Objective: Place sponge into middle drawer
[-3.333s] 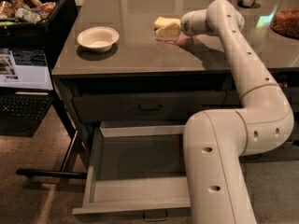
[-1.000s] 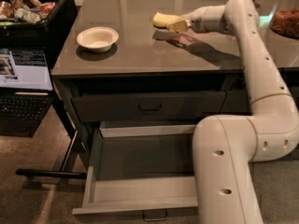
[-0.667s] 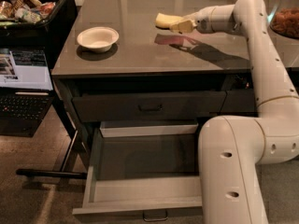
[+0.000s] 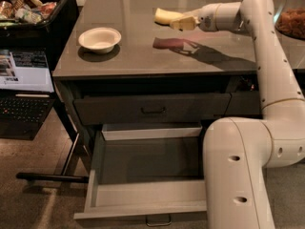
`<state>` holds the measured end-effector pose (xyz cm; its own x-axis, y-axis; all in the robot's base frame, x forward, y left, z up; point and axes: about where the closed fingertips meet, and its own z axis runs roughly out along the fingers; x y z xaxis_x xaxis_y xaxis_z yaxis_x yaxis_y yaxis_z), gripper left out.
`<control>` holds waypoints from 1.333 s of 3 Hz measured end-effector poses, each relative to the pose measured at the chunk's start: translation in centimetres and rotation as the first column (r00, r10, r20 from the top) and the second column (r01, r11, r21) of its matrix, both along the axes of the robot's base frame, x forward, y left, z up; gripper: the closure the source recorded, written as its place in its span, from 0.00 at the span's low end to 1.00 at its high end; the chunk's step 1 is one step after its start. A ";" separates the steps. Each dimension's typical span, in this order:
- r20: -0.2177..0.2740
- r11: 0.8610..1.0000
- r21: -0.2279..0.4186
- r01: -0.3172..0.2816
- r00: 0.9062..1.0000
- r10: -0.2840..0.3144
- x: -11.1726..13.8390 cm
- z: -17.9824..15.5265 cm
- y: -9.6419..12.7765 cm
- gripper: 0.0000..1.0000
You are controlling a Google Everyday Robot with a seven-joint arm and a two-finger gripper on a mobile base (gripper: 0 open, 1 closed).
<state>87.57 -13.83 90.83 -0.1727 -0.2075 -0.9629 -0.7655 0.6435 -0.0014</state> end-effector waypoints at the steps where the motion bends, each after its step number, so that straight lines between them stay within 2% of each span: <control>1: 0.005 0.996 0.088 0.002 1.000 -0.003 0.6 1.5 1.5 1.00; 2: 0.014 0.981 0.193 -0.033 0.999 0.031 0.5 3.5 3.6 1.00; 3: 0.040 0.956 0.265 -0.123 0.992 0.116 -0.6 5.7 6.9 1.00; 4: 0.065 0.921 0.314 -0.230 0.973 0.221 -2.3 7.4 10.8 1.00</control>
Offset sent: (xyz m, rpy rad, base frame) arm 0.0017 0.0497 0.0648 0.3296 -0.0249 0.0668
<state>85.32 -3.00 98.24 -0.1297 0.0792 -0.9884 -0.8927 0.4245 0.1512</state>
